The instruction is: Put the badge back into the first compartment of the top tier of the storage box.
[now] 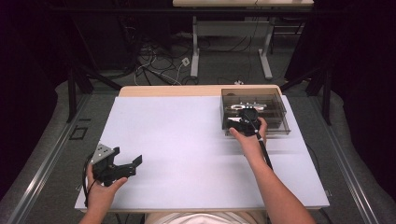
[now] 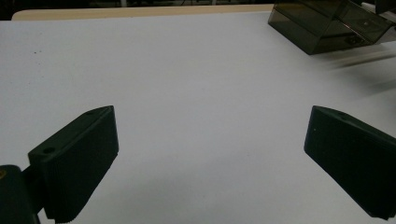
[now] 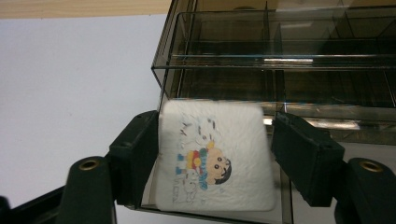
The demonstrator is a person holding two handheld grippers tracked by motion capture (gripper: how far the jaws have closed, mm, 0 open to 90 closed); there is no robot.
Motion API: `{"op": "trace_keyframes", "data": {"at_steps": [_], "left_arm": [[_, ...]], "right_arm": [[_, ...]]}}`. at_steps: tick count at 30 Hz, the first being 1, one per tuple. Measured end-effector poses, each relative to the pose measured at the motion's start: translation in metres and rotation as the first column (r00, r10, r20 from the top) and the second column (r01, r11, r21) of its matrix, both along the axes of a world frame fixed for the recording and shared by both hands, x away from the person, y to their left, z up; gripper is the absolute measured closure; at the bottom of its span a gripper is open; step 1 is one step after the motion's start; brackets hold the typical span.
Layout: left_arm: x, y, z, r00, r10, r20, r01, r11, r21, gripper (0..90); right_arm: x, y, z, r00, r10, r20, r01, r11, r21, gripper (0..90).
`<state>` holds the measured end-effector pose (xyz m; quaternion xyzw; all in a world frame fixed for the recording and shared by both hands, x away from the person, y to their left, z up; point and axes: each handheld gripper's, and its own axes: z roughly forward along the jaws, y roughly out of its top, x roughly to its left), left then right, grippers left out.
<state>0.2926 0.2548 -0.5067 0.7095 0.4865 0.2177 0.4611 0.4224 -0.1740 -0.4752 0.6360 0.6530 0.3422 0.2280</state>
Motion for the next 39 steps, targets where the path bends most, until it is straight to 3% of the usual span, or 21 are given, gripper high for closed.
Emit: {"op": "trace_keyframes", "data": {"at_steps": [4,14,18,26,39], "left_arm": [[0.000,0.000,0.000,1.0000,0.002,0.000,-0.002,1.0000,0.000,2.8],[0.006,-0.002,-0.002,0.9998,-0.007,-0.017,0.007,1.0000,0.001,2.8],[0.007,-0.003,-0.002,0.9998,0.003,-0.017,-0.003,1.0000,-0.009,2.8],[0.007,-0.002,-0.003,0.9996,0.007,-0.026,-0.007,0.9999,-0.012,2.8],[0.006,-0.003,-0.003,0.9997,0.002,-0.023,-0.002,1.0000,-0.001,2.8]], "right_arm": [[0.000,-0.001,0.001,0.9998,0.016,0.010,-0.016,0.9998,0.012,24.0],[-0.001,0.000,0.001,0.9991,0.040,0.011,-0.040,0.9991,0.016,17.5],[-0.002,0.002,0.000,0.9976,0.063,0.028,-0.063,0.9980,-0.009,13.2],[-0.005,0.004,0.002,0.9953,0.087,0.044,-0.087,0.9961,0.014,1.1],[-0.010,0.008,0.004,0.9896,0.131,0.058,-0.131,0.9913,-0.006,0.0]]}}
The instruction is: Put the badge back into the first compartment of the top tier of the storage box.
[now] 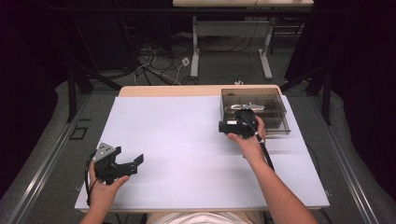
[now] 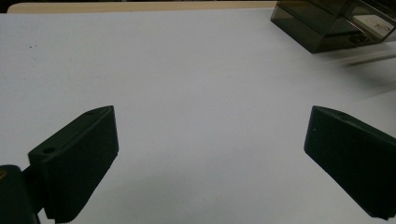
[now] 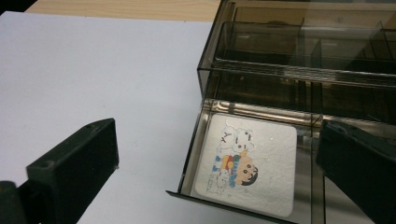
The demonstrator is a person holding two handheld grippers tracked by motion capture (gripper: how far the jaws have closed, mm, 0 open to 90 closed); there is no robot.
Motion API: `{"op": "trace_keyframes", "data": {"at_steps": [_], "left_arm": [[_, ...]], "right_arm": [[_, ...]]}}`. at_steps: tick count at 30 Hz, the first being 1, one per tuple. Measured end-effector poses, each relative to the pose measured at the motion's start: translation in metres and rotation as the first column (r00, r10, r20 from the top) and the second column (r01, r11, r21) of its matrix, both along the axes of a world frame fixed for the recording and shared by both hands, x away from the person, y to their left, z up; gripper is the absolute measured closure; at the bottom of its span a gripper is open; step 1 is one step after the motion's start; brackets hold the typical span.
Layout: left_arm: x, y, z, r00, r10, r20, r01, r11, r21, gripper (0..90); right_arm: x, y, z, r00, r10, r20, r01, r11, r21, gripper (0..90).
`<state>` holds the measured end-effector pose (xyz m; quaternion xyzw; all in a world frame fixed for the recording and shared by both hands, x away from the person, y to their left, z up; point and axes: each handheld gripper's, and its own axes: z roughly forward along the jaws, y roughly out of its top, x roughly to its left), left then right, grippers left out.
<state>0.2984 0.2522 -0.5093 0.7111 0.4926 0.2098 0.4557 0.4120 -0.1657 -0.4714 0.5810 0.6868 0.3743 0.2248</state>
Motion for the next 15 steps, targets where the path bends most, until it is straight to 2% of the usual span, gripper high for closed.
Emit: {"op": "trace_keyframes", "data": {"at_steps": [3,10,15], "left_arm": [[0.000,0.000,0.000,1.0000,-0.002,-0.002,0.002,1.0000,-0.001,2.8],[-0.002,0.001,0.000,1.0000,-0.007,0.002,0.007,1.0000,-0.002,2.8],[-0.002,0.002,0.000,1.0000,-0.008,0.003,0.008,0.9999,-0.010,2.9]], "right_arm": [[-0.002,0.001,0.001,0.9997,0.008,0.023,-0.008,0.9999,-0.008,0.0],[-0.010,0.003,0.003,0.9984,0.030,0.047,-0.030,0.9995,-0.011,0.0],[-0.016,0.005,0.005,0.9968,0.065,0.047,-0.064,0.9978,-0.016,0.0]]}}
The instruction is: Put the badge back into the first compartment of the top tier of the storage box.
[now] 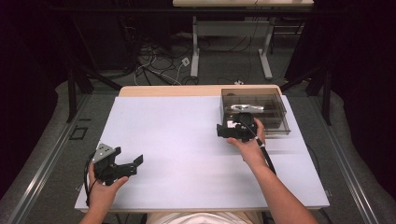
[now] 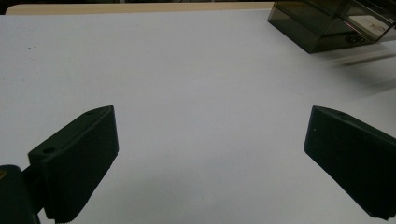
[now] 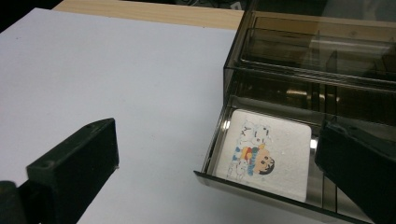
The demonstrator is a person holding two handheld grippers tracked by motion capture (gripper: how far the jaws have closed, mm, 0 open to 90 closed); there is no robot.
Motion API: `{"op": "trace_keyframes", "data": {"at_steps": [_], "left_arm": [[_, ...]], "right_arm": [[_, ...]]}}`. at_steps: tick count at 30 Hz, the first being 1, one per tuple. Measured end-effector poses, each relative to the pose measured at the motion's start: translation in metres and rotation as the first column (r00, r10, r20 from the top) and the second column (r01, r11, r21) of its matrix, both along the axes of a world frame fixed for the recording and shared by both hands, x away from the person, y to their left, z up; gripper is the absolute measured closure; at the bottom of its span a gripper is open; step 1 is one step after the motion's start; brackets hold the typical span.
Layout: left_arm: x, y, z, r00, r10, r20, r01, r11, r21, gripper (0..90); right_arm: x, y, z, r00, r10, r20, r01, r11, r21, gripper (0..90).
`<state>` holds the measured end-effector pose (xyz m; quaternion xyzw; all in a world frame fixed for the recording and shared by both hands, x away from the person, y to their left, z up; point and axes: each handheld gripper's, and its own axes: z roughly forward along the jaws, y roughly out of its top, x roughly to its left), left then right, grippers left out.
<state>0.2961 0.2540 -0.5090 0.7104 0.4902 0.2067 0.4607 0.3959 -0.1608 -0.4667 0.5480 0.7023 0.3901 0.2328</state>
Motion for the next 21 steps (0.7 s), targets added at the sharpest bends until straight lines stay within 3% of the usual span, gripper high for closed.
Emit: {"op": "trace_keyframes", "data": {"at_steps": [6,21], "left_arm": [[0.000,-0.001,0.000,1.0000,0.000,-0.001,0.000,1.0000,-0.004,2.8],[0.003,-0.003,0.000,0.9999,-0.011,0.000,0.011,0.9999,-0.006,2.8]], "right_arm": [[-0.012,-0.004,0.005,0.9987,0.048,0.019,-0.048,0.9987,0.015,0.0],[-0.055,-0.025,0.011,0.9863,0.108,0.124,-0.105,0.9940,-0.031,0.0]]}}
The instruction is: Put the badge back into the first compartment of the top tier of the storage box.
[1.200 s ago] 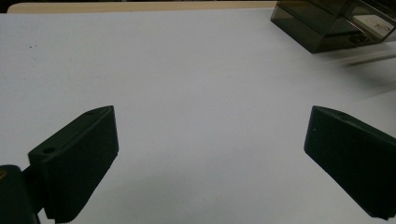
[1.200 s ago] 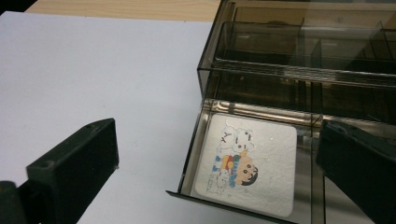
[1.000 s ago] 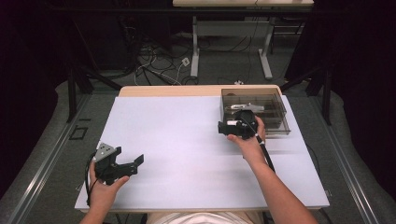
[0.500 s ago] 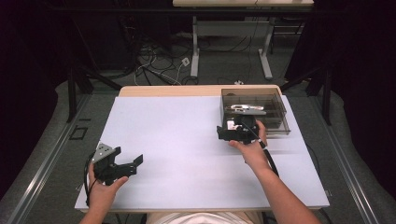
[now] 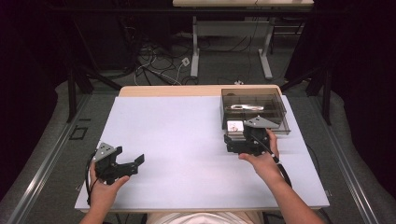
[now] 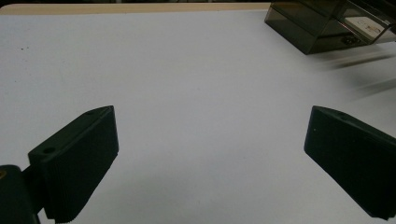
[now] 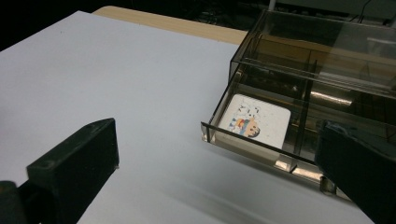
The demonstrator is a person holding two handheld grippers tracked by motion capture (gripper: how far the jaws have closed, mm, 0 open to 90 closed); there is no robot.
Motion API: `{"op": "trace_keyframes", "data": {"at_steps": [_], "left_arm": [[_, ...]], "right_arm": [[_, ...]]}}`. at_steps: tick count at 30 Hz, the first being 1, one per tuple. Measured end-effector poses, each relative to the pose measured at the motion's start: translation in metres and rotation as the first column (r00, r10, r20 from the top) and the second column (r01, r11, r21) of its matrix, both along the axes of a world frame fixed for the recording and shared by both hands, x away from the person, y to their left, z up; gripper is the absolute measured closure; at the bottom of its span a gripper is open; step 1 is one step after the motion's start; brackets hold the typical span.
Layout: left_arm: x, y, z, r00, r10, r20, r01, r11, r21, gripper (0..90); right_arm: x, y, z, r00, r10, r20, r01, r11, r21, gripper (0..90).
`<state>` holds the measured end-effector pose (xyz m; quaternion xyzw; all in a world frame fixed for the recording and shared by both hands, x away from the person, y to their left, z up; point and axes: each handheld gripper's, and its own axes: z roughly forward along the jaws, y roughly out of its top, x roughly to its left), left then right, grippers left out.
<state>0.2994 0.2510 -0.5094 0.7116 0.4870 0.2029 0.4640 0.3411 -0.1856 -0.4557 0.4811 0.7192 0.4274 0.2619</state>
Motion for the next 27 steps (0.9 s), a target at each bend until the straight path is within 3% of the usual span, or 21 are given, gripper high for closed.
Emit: {"op": "trace_keyframes", "data": {"at_steps": [15,27], "left_arm": [[0.000,0.000,0.000,1.0000,0.003,-0.003,-0.003,0.9999,0.010,2.8],[0.000,0.000,-0.001,1.0000,0.005,-0.007,-0.005,0.9999,0.009,2.8]], "right_arm": [[-0.026,-0.012,-0.014,0.9997,0.017,0.018,-0.017,0.9998,-0.007,0.0],[-0.038,-0.036,-0.026,0.9995,-0.027,0.013,0.027,0.9996,0.001,0.0]]}}
